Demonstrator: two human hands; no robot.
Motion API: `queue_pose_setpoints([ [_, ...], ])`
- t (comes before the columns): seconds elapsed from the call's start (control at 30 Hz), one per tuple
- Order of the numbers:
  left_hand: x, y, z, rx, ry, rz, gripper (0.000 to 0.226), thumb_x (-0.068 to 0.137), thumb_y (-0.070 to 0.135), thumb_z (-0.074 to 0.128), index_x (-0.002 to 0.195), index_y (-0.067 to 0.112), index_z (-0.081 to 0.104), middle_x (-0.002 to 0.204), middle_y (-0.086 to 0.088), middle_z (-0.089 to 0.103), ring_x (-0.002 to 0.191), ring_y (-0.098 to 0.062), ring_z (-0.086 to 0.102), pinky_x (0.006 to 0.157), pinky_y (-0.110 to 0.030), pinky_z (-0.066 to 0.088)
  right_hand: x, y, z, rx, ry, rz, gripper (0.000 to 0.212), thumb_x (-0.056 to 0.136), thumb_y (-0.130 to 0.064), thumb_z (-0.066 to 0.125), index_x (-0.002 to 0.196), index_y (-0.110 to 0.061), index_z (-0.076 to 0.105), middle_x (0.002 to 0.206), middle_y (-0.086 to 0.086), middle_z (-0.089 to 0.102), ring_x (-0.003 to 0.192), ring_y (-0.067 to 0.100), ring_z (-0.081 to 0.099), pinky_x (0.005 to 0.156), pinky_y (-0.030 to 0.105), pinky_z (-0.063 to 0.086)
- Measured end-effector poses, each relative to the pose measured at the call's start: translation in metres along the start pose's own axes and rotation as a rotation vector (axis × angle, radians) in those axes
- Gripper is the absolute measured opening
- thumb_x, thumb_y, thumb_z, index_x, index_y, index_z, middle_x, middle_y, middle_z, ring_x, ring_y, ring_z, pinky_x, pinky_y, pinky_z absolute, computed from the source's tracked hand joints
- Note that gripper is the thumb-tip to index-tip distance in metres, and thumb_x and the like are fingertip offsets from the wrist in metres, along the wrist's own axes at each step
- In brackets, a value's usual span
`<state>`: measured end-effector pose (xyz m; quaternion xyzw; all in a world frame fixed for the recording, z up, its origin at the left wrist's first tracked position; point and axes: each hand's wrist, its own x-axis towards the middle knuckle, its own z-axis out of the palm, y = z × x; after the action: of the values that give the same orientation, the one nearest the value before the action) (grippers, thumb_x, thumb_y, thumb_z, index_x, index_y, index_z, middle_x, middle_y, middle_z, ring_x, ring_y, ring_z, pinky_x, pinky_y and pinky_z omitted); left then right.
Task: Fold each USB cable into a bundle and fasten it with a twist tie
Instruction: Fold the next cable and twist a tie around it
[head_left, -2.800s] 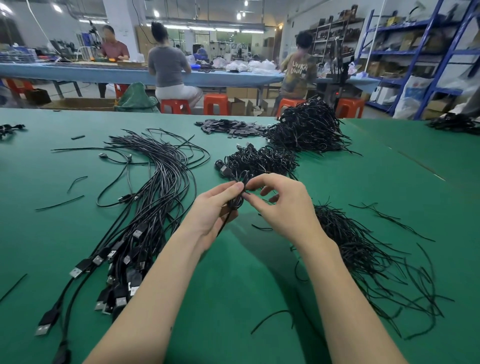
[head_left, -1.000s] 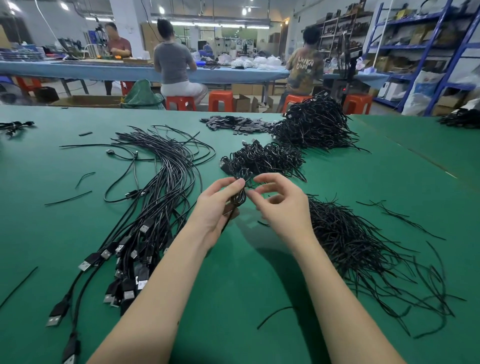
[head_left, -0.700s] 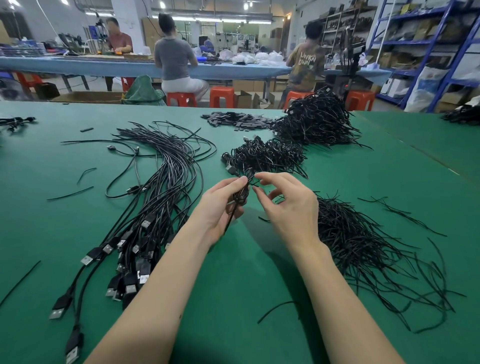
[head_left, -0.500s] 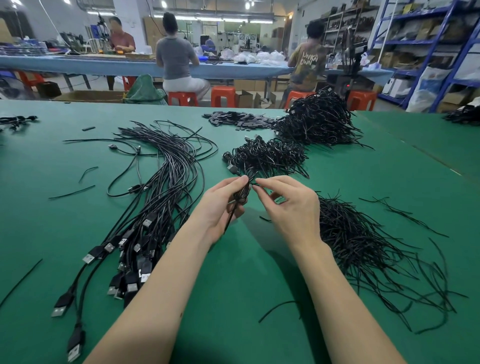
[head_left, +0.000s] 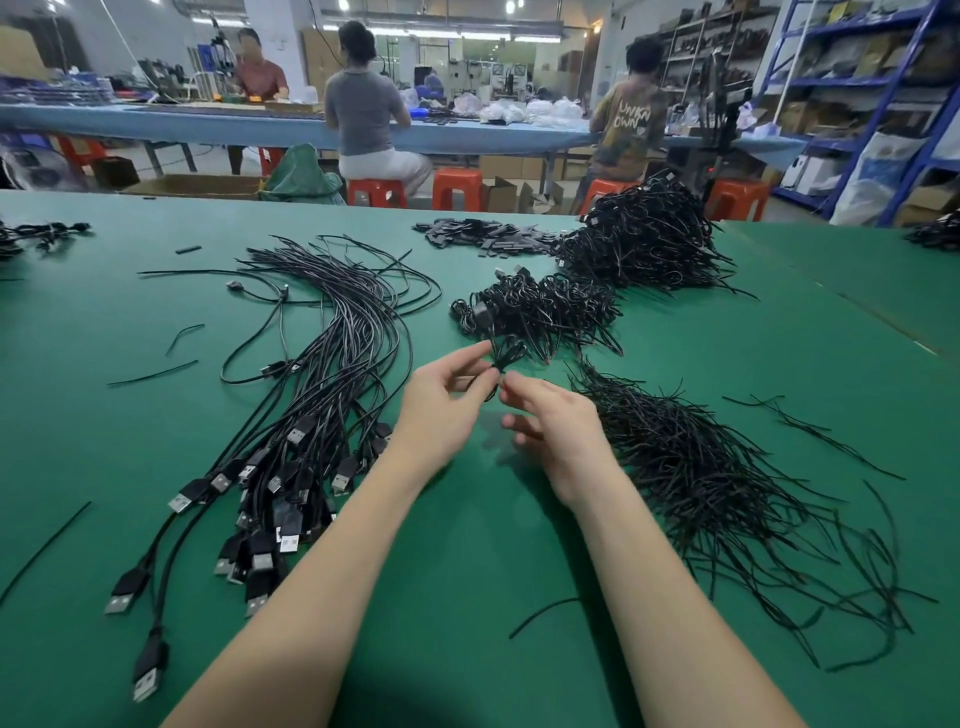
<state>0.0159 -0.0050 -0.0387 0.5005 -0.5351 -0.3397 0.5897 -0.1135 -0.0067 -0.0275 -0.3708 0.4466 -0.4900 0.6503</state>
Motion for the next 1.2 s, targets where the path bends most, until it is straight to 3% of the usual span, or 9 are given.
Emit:
queue_pose_setpoints([
  [0.13, 0.003, -0.001, -0.004, 0.077, -0.025, -0.068, 0.038, 0.091, 0.007, 0.070, 0.126, 0.018, 0.062, 0.106, 0.001, 0.073, 0.089, -0.004, 0.070, 0.091, -0.025, 0.056, 0.003, 0.019, 0.007, -0.412, 0.275, -0.333, 0.019, 0.096, -0.032, 0.067, 0.095, -0.013, 0.070, 0.084, 0.002, 0.074, 0.074, 0.016, 0.072, 0.070, 0.034, 0.058],
  [0.2, 0.011, 0.003, -0.001, 0.115, 0.062, -0.043, 0.030, 0.089, 0.008, 0.072, 0.113, 0.023, 0.061, 0.101, 0.001, 0.074, 0.091, -0.011, 0.071, 0.092, -0.035, 0.057, 0.003, 0.023, 0.009, -0.442, 0.373, -0.418, 0.019, 0.096, -0.030, 0.066, 0.103, -0.012, 0.067, 0.082, -0.007, 0.069, 0.077, -0.002, 0.067, 0.084, 0.017, 0.052],
  [0.3, 0.039, 0.019, 0.009, 0.249, 0.134, 0.054, 0.018, 0.090, 0.011, 0.069, 0.102, 0.023, 0.063, 0.096, 0.003, 0.074, 0.088, -0.010, 0.071, 0.089, -0.037, 0.057, 0.004, 0.026, 0.011, -0.428, 0.395, -0.452, 0.019, 0.097, -0.025, 0.063, 0.107, -0.008, 0.063, 0.081, -0.017, 0.061, 0.068, -0.024, 0.054, 0.065, -0.004, 0.035],
  [0.4, 0.082, 0.042, 0.029, 0.439, 0.080, 0.175, 0.015, 0.093, 0.007, 0.062, 0.101, 0.015, 0.072, 0.099, 0.004, 0.074, 0.090, -0.007, 0.066, 0.095, -0.029, 0.052, 0.005, 0.027, 0.012, -0.426, 0.362, -0.440, 0.017, 0.096, -0.030, 0.065, 0.104, -0.015, 0.060, 0.082, -0.017, 0.063, 0.069, -0.022, 0.055, 0.064, -0.003, 0.036],
  [0.5, 0.125, 0.062, 0.054, 0.671, -0.064, 0.214, 0.024, 0.095, 0.009, 0.058, 0.117, 0.011, 0.069, 0.121, -0.002, 0.069, 0.113, -0.016, 0.061, 0.106, -0.025, 0.041, 0.004, 0.028, 0.015, -0.413, 0.342, -0.411, 0.019, 0.094, -0.037, 0.067, 0.101, -0.021, 0.059, 0.082, -0.015, 0.065, 0.072, -0.013, 0.059, 0.065, 0.004, 0.039],
  [0.7, 0.165, 0.047, 0.088, 1.101, -0.458, -0.025, 0.064, 0.103, 0.043, 0.047, 0.149, -0.001, 0.036, 0.149, -0.020, 0.045, 0.134, -0.033, 0.048, 0.110, -0.037, 0.040, 0.006, 0.029, 0.014, -0.421, 0.306, -0.396, 0.018, 0.092, -0.041, 0.067, 0.100, -0.027, 0.058, 0.082, -0.015, 0.067, 0.070, -0.007, 0.061, 0.065, 0.010, 0.042],
  [0.9, 0.157, 0.039, 0.077, 1.122, -0.323, 0.164, 0.063, 0.103, 0.044, 0.046, 0.151, 0.005, 0.035, 0.163, -0.013, 0.022, 0.152, -0.028, 0.015, 0.123, -0.046, 0.018, 0.010, 0.029, 0.013, -0.457, 0.297, -0.386, 0.013, 0.093, -0.038, 0.065, 0.098, -0.028, 0.058, 0.080, -0.016, 0.066, 0.069, -0.011, 0.059, 0.067, 0.014, 0.042],
  [1.07, 0.090, 0.037, 0.055, 0.508, 0.039, 0.275, 0.021, 0.098, 0.027, 0.057, 0.110, 0.012, 0.064, 0.107, 0.000, 0.067, 0.101, -0.011, 0.060, 0.091, -0.023, 0.045, 0.011, 0.023, 0.011, -0.459, 0.326, -0.384, 0.010, 0.094, -0.030, 0.064, 0.101, -0.023, 0.061, 0.081, -0.018, 0.064, 0.065, -0.012, 0.057, 0.063, 0.005, 0.037],
  [1.2, 0.004, 0.009, 0.033, 0.287, 0.162, 0.053, 0.027, 0.099, 0.026, 0.056, 0.074, 0.018, 0.056, 0.058, 0.014, 0.056, 0.055, 0.004, 0.048, 0.056, -0.013, 0.036, 0.009, 0.019, 0.011, -0.396, 0.411, -0.405, 0.003, 0.094, -0.020, 0.063, 0.097, -0.020, 0.063, 0.080, -0.018, 0.061, 0.070, -0.007, 0.059, 0.073, 0.014, 0.044],
])
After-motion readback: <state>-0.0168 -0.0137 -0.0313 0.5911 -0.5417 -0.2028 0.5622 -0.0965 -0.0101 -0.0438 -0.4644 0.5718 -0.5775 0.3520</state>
